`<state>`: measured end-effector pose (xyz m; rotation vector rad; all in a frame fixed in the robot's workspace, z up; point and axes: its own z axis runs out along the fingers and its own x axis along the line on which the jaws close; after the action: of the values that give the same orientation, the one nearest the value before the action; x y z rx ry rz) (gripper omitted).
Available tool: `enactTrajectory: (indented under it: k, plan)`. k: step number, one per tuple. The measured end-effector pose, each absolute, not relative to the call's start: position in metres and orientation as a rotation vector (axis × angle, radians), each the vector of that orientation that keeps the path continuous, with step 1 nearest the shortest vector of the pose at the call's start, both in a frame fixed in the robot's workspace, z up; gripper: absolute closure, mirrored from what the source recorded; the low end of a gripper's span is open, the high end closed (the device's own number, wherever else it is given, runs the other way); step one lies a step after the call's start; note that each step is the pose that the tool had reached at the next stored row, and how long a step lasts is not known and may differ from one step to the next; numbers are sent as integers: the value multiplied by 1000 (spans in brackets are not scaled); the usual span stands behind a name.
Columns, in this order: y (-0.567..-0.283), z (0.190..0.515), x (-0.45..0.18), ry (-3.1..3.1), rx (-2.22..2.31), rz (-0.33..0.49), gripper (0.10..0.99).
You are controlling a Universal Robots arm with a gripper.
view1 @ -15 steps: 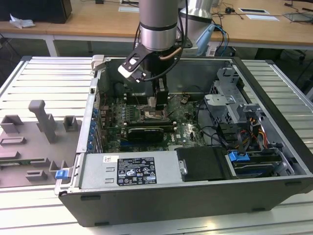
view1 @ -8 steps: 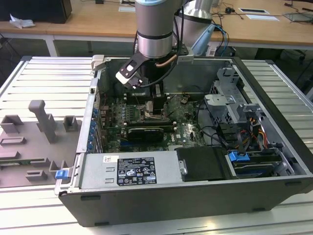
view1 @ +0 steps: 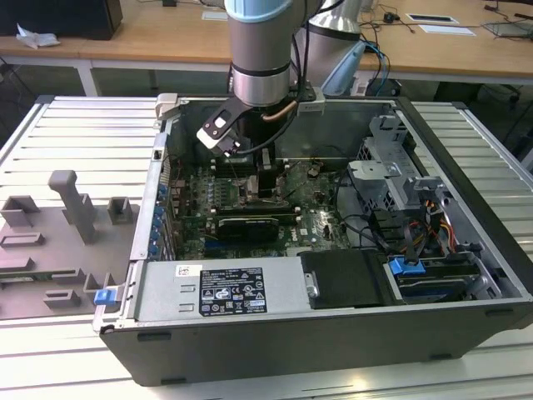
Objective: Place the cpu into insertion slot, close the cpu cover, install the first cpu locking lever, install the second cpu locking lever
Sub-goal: 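Place the cpu into insertion slot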
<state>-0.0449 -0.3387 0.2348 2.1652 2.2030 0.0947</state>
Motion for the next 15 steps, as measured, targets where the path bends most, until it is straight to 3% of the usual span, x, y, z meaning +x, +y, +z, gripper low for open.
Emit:
enactTrajectory:
  k: [15]
  plan:
    - [-323, 210, -47, 2202, 2166, 95, 545]
